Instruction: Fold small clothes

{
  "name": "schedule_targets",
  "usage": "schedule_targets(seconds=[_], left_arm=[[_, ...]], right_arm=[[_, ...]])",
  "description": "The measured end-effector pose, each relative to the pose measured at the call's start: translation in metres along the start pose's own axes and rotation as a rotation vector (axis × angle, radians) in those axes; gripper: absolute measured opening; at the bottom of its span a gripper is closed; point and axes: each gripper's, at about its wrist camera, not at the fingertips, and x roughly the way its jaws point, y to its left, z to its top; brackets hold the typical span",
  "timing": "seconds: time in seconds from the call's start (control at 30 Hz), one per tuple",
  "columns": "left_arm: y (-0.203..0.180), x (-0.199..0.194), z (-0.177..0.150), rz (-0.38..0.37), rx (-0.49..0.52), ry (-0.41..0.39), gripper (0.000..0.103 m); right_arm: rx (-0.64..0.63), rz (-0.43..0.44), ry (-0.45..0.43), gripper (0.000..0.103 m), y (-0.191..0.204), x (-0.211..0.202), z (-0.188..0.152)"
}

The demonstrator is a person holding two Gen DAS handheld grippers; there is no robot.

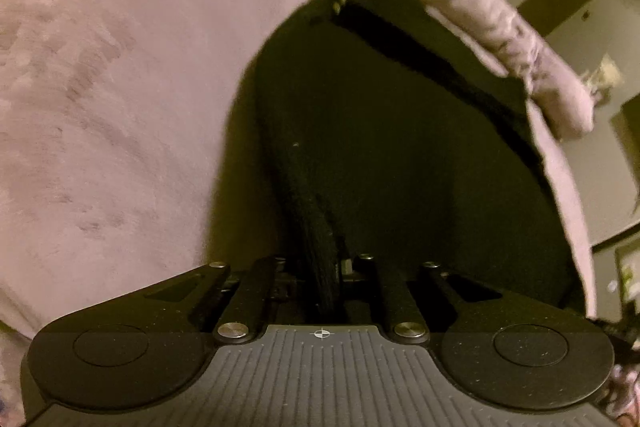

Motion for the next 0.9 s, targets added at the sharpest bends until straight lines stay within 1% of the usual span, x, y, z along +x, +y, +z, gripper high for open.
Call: schedule_targets(seconds=[0.17,0.27,0.33,0.47,0.5,0.57,0.7,0.8,0.9], left_arm=[[0.002,-0.028,-0.002,-0.053,-0.051,-0.066,0.010],[0.000,-0.038,0.009,-0.083,-0.121,-0.077,0.010],[-0.010,-0.043,0.029,-0.084,-0.129,-0.081,0.010],[-0.039,-0.047,0.072,-0.116,-0.087,-0.116,0.010],[-0.045,-0.045,0.080,-0.126,-0.083,-0.124,0.010],[-0.051,-0.041,0.101,-0.173,-0.079,-0.139,0.010],[-0.044,-0.028,0.140,-0.216,-0.113,-0.140,0.010],[-0.034,-0.018,0.164,-0.193,-0.133,-0.154,0.010],[-0.024,-0.003,0.189,-0.169,-0.174,-0.153,0.010]], right_arm=[[0.057,0.050,-0.034,0.009,-0.004,-0.016,-0.002],[0.113,0.104,-0.055,0.009,-0.006,-0.024,0.005],[0.132,0.122,-0.080,0.009,-0.004,-0.030,0.013],[0.145,0.138,-0.129,0.009,0.011,-0.034,0.033],[0.150,0.135,-0.142,0.009,0.016,-0.035,0.038],[0.152,0.124,-0.164,0.009,0.026,-0.036,0.050],[0.206,0.101,-0.230,0.009,0.044,-0.034,0.079],[0.224,0.112,-0.272,0.009,0.055,-0.021,0.113],[0.230,0.128,-0.297,0.009,0.055,0.005,0.152]])
